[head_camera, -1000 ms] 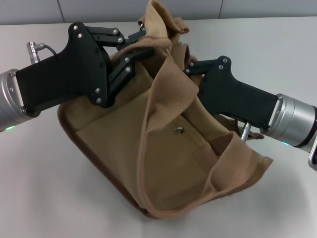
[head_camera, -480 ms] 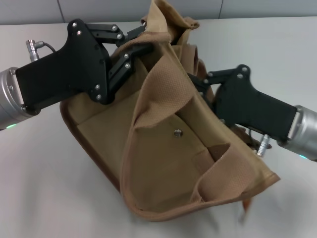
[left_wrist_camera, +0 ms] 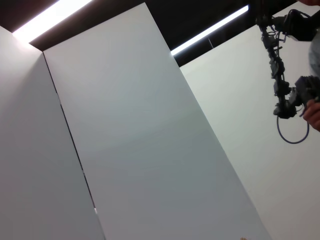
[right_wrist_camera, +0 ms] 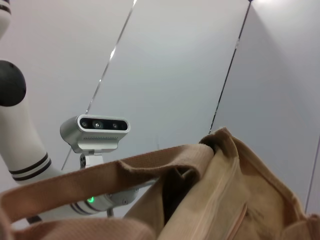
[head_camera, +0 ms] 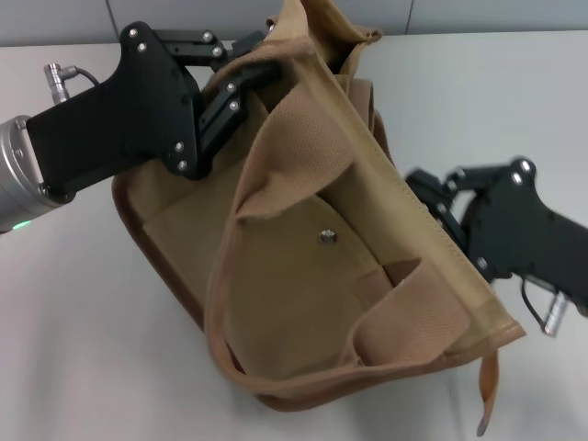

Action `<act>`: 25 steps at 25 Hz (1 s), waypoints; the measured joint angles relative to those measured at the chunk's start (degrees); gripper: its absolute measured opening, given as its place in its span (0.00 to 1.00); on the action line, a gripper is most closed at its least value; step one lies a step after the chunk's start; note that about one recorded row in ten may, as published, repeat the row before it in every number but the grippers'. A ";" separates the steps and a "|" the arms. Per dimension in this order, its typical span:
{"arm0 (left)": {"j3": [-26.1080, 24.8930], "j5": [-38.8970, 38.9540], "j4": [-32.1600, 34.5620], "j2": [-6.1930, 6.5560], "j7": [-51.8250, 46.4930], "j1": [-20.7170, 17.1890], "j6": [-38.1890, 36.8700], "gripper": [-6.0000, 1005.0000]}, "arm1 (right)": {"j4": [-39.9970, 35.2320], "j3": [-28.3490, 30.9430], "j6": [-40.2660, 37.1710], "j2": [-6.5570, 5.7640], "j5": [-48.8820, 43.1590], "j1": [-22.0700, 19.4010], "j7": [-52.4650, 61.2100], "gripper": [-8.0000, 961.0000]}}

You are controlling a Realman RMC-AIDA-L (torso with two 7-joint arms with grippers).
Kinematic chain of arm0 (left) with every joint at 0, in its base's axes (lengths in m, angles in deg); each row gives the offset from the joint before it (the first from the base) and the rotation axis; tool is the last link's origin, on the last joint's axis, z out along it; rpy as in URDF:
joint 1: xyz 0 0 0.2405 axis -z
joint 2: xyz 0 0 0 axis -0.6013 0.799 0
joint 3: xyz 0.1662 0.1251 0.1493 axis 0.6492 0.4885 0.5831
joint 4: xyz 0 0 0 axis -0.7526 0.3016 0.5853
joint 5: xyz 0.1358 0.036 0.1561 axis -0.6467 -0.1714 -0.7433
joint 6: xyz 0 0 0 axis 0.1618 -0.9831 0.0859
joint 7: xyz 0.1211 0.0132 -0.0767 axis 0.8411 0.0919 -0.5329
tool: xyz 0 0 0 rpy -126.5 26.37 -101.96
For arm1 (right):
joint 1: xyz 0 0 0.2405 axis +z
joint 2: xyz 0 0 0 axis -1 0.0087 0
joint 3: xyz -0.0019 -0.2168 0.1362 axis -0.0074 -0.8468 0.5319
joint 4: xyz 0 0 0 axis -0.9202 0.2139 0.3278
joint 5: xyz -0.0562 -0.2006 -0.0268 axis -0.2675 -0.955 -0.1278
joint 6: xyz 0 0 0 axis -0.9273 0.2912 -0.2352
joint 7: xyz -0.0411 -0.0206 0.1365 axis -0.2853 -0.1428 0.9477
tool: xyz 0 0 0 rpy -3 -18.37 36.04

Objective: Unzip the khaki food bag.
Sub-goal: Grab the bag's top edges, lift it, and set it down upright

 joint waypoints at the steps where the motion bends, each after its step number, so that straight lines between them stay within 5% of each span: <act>1: -0.01 0.33 0.00 -0.04 -0.03 0.00 0.00 0.09 | -0.32 -0.33 -0.12 -0.01 0.00 -0.98 0.14 0.01; 14: -0.11 1.73 -0.15 -0.08 -0.28 0.18 1.22 0.09 | -7.51 -0.02 -6.85 -0.13 0.32 -15.80 5.50 0.01; 18: 0.09 1.95 -0.35 -0.07 -0.18 0.24 1.34 0.09 | -6.32 3.53 -7.06 -0.03 1.77 -16.34 5.52 0.01; 25: 1.00 2.08 -0.61 -0.07 0.03 0.30 1.20 0.09 | -2.55 7.15 -7.33 0.24 6.18 -11.18 4.89 0.09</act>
